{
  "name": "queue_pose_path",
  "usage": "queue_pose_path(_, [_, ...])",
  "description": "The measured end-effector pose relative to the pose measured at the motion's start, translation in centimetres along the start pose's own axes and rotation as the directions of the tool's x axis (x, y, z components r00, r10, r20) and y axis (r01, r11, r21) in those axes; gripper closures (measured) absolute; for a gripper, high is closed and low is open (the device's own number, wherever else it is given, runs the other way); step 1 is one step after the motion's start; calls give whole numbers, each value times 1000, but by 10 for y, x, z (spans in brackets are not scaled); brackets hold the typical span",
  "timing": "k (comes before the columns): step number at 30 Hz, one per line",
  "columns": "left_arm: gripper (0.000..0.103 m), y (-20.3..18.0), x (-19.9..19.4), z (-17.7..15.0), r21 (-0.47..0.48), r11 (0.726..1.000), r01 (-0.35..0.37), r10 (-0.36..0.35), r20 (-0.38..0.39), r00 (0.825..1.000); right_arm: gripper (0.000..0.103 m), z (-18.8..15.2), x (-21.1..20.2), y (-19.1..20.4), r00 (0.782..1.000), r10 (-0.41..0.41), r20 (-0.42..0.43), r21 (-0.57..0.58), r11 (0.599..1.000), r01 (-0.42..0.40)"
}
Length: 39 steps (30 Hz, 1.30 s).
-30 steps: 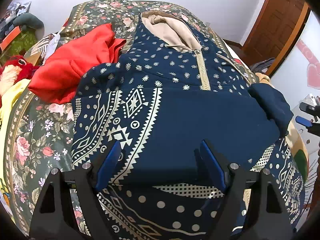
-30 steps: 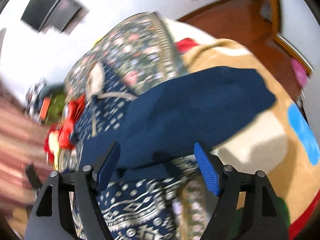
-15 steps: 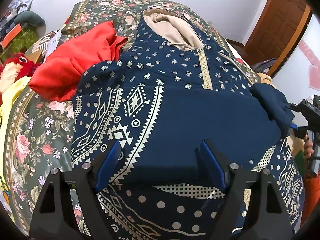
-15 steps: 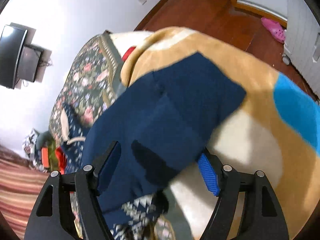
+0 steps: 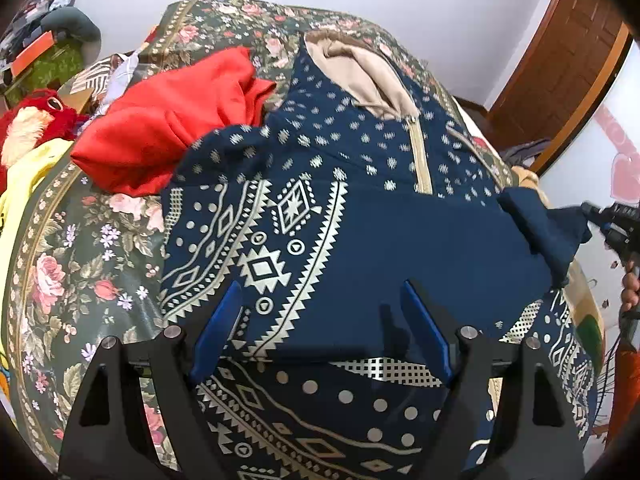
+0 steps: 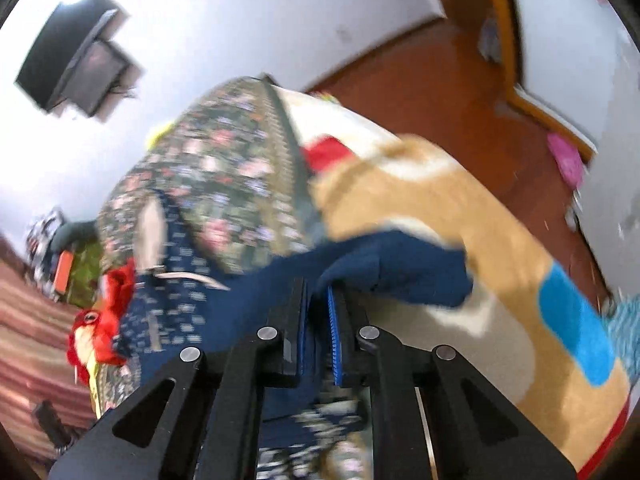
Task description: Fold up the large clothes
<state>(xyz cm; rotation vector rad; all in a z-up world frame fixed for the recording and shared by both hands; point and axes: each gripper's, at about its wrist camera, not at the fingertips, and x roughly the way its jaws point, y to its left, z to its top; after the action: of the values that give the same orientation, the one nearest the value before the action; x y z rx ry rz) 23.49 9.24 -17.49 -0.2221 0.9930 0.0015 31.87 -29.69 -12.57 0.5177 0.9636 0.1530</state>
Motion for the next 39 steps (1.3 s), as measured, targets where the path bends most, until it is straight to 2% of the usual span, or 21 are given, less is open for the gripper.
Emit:
queue_pose_path(5, [22, 13, -18, 0, -13, 1000, 9, -8, 42, 999, 95, 5, -29, 77, 992, 114, 61, -152, 983, -104])
queue_pose_path(10, [22, 28, -38, -3, -20, 1000, -17, 18, 78, 997, 95, -9, -39, 162, 959, 280, 46, -279, 925, -257])
queue_pose_path(12, [20, 35, -46, -5, -28, 999, -29, 31, 92, 995, 95, -20, -34, 187, 952, 305, 28, -319, 905, -281])
queue_pose_path(15, [16, 45, -53, -9, -52, 998, -33, 38, 106, 994, 93, -37, -23, 200, 960, 280, 10, -353, 899, -259])
queue_pose_path(17, [16, 49, -55, -11, -60, 997, -38, 45, 107, 993, 78, -42, -9, 191, 969, 246, -32, -342, 908, -241])
queue_pose_path(18, [16, 51, -55, -12, -63, 997, -41, 47, 105, 993, 63, -43, -5, 185, 971, 235, -49, -325, 915, -238])
queue_pose_path(19, [16, 52, -54, -12, -67, 997, -42, 49, 103, 993, 51, -43, 0, 173, 973, 220, -67, -295, 927, -230])
queue_pose_path(20, [16, 53, -54, -12, -68, 997, -42, 49, 102, 994, 49, -42, 4, 159, 977, 202, -71, -261, 941, -214])
queue_pose_path(23, [16, 50, -52, -12, -68, 997, -42, 48, 100, 994, 48, -36, 6, 110, 987, 143, -76, -160, 975, -153])
queue_pose_path(27, [16, 40, -44, -9, -51, 998, -34, 39, 87, 995, 48, -30, 2, 45, 992, 91, -85, 3, 996, -91])
queue_pose_path(29, [16, 34, -39, -7, -40, 999, -28, 32, 78, 996, 48, -30, 1, 8, 992, 73, -100, 100, 993, -63])
queue_pose_path(32, [16, 24, -32, -4, -28, 999, -16, 18, 64, 998, 47, -36, 0, -26, 988, 84, -127, 218, 974, -55])
queue_pose_path(35, [16, 13, -26, -1, -13, 1000, -11, 11, 53, 999, 46, -42, 3, -40, 986, 82, -142, 252, 967, -44])
queue_pose_path(39, [16, 0, -21, -1, 15, 1000, -9, 9, 41, 999, 46, -44, 20, -39, 982, 82, -172, 261, 965, -35])
